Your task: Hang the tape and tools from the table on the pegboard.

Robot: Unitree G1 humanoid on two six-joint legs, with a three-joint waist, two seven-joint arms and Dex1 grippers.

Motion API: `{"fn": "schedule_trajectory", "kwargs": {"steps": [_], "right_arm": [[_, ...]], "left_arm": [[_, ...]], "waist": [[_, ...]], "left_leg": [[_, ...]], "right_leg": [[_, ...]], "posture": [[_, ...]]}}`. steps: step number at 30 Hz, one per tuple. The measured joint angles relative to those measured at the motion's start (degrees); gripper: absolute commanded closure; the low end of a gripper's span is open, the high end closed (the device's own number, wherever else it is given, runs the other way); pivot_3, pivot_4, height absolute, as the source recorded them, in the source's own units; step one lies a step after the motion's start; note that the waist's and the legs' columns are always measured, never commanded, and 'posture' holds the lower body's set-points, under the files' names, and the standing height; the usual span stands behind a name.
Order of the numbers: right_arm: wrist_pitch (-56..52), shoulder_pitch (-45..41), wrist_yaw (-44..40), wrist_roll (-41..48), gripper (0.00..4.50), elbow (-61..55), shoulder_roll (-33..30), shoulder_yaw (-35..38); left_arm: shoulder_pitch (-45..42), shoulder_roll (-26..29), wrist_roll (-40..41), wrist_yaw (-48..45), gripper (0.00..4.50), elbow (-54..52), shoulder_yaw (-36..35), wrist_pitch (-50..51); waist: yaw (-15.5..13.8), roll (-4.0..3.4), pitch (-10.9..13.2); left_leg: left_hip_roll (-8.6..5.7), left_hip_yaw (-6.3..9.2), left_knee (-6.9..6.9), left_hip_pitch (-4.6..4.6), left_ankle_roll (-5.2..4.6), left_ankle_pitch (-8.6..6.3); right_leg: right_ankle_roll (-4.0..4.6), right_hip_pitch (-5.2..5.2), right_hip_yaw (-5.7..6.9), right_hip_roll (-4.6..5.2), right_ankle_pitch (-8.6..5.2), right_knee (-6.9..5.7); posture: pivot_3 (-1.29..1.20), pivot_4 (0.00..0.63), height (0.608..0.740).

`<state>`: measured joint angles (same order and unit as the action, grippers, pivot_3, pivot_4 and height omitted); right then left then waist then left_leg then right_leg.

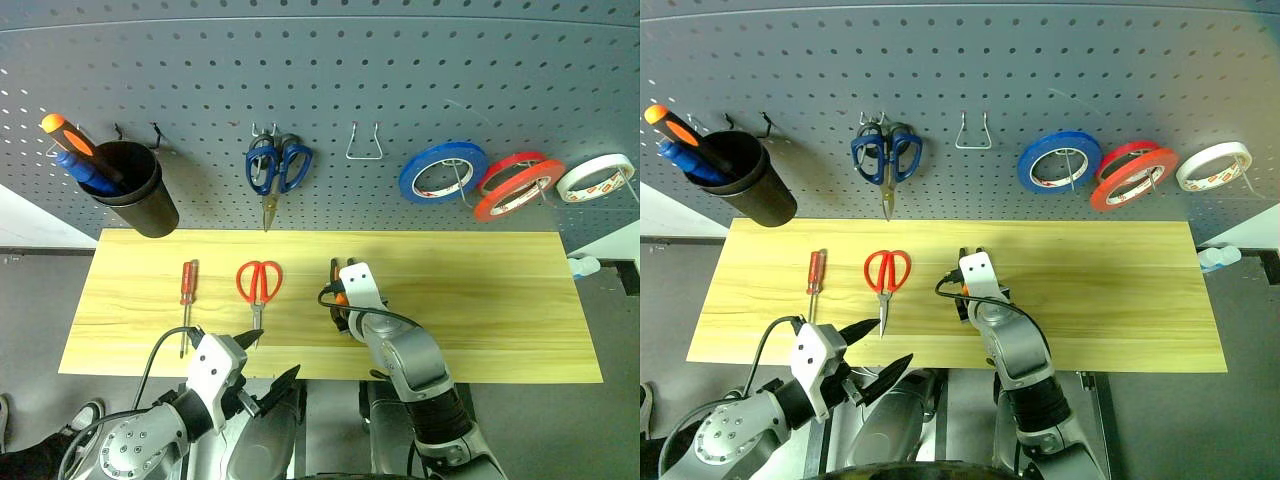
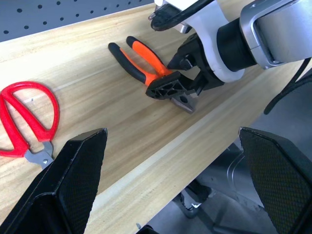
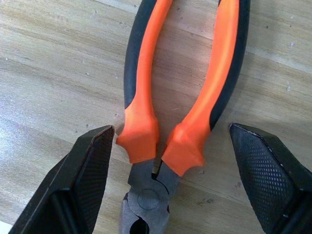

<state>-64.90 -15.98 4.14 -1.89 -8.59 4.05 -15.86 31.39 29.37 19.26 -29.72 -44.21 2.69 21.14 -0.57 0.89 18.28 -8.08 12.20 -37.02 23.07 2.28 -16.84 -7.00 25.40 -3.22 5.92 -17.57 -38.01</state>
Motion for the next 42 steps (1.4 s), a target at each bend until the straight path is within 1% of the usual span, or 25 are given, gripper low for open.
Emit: {"fn": "schedule_trajectory", "kwargs": {"steps": [1, 4, 5, 20, 24, 29, 42], "right_arm": [[-0.1, -0.02, 0.01, 0.0, 1.11, 0.0, 0.0, 0.03], [-0.23, -0.02, 0.02, 0.04, 2.11, 0.0, 0.01, 0.02], [-0.23, -0.03, 0.01, 0.08, 2.38, -0.01, 0.01, 0.01], [0.5, 0.19, -0.76, 0.07, 2.39, -0.02, -0.1, -0.33], [1.77, 0.44, -1.94, 0.5, 2.39, -0.07, -0.18, -0.61], [4.28, 1.73, -5.34, 2.71, 2.39, -0.75, -0.6, -0.13], [6.4, 4.88, -9.31, 3.27, 2.39, -5.28, -3.07, 0.27]], "left_arm": [[0.0, 0.0, 0.0, 0.05, 0.0, -0.01, 0.0, 0.02], [0.0, -0.05, 0.0, 0.22, 0.0, -0.49, 0.05, 0.41], [-0.01, -0.07, 0.0, 0.25, 0.0, -0.68, 0.1, 0.57], [0.0, -0.13, -0.04, 0.68, 0.0, -0.92, 0.89, 0.91], [-0.01, -0.12, -0.04, 0.71, 0.0, -0.92, 0.99, 0.91], [-0.7, -0.11, -0.03, 0.61, 0.0, -0.83, 0.99, 0.91], [-3.51, -0.11, -0.02, -0.13, 0.0, 1.42, 1.16, 0.94]], "waist": [[0.01, 0.0, 0.0], [0.0, 0.0, 0.02], [0.02, 0.0, 0.02], [0.15, 0.01, 0.14], [0.2, 0.03, 0.36], [0.22, 0.03, 0.46], [0.28, 0.03, 0.47]], "left_leg": [[0.0, 0.0, 0.0, 0.0, 0.0, 0.0], [0.0, 0.0, 0.0, 0.0, 0.0, 0.0], [0.0, 0.0, 0.0, 0.0, 0.0, 0.0], [0.01, 0.0, 0.0, 0.01, 0.01, 0.0], [0.01, 0.0, 0.0, 0.03, 0.01, 0.01], [0.01, 0.0, 0.0, 0.13, 0.01, 0.01], [0.02, 0.0, -0.02, 0.15, 0.04, 0.02]], "right_leg": [[0.0, 0.0, 0.0, 0.0, 0.0, 0.0], [0.0, 0.0, 0.0, 0.0, 0.0, 0.0], [0.0, 0.0, 0.0, 0.0, 0.0, 0.0], [0.0, 0.01, 0.0, 0.0, 0.0, 0.0], [0.0, 0.03, 0.0, 0.0, 0.0, 0.0], [0.0, 0.11, 0.01, -0.01, 0.01, 0.01], [0.0, 0.13, 0.03, -0.01, 0.01, 0.0]], "posture": [[0.06, 0.374, 0.72], [0.06, 0.376, 0.72], [0.06, 0.376, 0.72], [0.06, 0.382, 0.72], [0.06, 0.382, 0.72], [0.05, 0.376, 0.72], [0.05, 0.364, 0.72]]}}
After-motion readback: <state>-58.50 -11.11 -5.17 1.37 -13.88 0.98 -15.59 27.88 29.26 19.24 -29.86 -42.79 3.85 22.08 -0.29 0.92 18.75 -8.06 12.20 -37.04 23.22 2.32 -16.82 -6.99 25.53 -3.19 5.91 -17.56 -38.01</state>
